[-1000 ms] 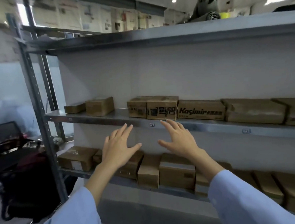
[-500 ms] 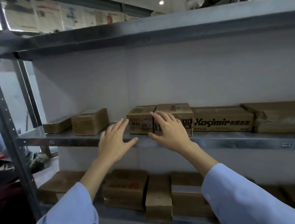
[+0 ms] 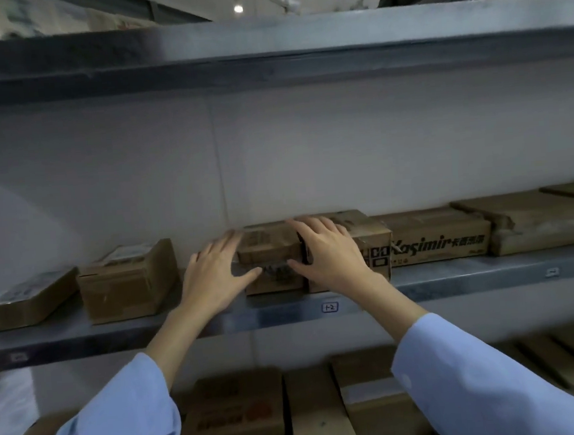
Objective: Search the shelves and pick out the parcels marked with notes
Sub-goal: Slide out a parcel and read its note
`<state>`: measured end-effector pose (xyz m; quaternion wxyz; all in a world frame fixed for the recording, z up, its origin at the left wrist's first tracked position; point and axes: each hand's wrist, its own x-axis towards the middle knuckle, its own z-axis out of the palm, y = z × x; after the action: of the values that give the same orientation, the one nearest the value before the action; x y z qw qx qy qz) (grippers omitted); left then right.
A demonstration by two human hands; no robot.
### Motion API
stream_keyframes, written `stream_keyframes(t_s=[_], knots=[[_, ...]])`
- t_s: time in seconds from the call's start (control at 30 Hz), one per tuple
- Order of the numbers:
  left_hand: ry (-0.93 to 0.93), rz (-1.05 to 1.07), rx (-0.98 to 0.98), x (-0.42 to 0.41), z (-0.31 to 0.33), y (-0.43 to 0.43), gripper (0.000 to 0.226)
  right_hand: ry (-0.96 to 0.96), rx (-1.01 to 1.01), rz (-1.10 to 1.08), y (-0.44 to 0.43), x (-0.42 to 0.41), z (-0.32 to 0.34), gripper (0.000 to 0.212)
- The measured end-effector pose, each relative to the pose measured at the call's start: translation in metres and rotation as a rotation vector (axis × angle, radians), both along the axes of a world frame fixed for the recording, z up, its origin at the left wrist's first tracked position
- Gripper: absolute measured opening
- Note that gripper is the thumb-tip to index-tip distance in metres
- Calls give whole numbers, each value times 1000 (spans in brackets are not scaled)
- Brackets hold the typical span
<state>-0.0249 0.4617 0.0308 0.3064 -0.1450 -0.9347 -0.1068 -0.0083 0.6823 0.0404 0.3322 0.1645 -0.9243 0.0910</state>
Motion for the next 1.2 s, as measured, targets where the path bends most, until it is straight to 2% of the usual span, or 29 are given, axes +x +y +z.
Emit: stream_keyframes(t_s=[0.1, 0.3, 0.43, 0.87, 1.2], knots=[[-30, -74, 54, -11, -4, -1, 74, -44, 41, -21, -2, -5, 3, 70], [-39, -236, 314, -15, -24, -1, 64, -96, 96, -49, -6, -10, 2, 68], [-54, -290, 391, -19, -26, -4, 62, -132, 101, -50, -9, -13, 5, 65], [-72, -342, 485, -12, -28, -14, 59, -159, 121, -34, -13, -10, 5, 60], [-38, -348, 586, 1, -21, -19, 60, -77, 8, 37, -25, -5, 6, 59]])
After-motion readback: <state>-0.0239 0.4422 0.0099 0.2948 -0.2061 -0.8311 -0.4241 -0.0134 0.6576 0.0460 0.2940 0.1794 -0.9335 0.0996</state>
